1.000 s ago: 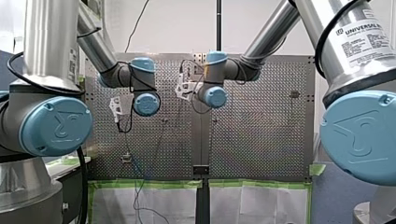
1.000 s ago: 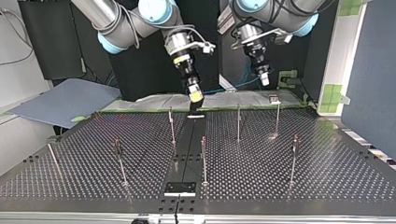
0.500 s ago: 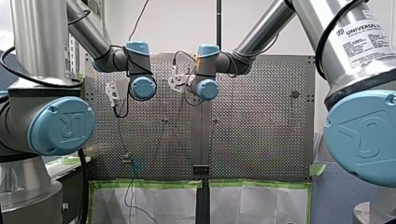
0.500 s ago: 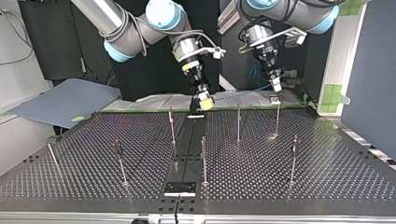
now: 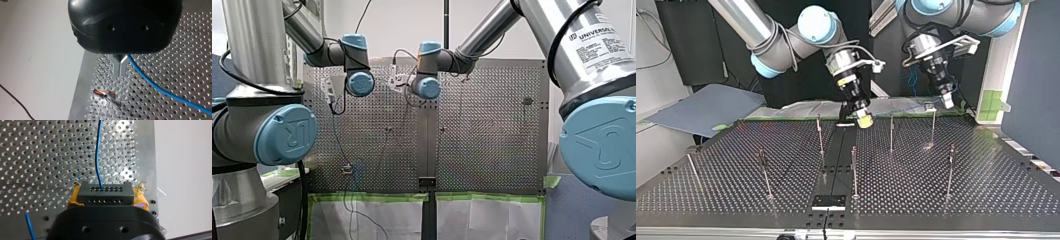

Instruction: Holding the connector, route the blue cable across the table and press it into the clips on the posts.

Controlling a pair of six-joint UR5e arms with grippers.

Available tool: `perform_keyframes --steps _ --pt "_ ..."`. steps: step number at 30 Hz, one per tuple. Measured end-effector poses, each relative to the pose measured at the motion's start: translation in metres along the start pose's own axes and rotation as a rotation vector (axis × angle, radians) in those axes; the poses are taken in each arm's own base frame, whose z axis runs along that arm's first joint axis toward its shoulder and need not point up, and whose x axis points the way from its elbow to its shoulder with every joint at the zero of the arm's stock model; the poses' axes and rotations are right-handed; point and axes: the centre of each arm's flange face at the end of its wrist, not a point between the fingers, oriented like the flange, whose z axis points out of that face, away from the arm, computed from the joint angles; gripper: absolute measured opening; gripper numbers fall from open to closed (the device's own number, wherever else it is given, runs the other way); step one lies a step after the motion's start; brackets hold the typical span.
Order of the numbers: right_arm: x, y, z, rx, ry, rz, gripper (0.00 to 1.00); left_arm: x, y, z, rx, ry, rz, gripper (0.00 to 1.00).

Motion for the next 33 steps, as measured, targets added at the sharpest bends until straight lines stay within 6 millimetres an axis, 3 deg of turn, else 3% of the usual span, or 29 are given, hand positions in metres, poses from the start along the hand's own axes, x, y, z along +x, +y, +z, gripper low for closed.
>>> perform_keyframes --steps 6,14,20,24,33 --pt "0.005 -0.009 0.012 0.014 -0.006 0.002 0.0 0.006 0.006 0.022 0.003 -0.007 -0.005 0.0" --pt "0.016 -0.017 0.028 0.023 0.011 0.007 0.0 -0.006 0.005 0.044 0.031 -0.042 -0.035 0.0" --pt "0.007 -0.018 0.04 0.023 -0.016 0.005 0.0 -0.011 0.001 0.058 0.051 -0.056 -0.045 0.0" --pt "0.013 -0.016 0.049 0.02 -0.01 0.004 0.0 -0.012 -0.001 0.068 0.051 -0.062 -0.047 0.0" --pt "0.023 -0.014 0.07 0.018 -0.001 0.003 0.0 0.0 0.004 0.089 0.042 -0.062 -0.041 0.0"
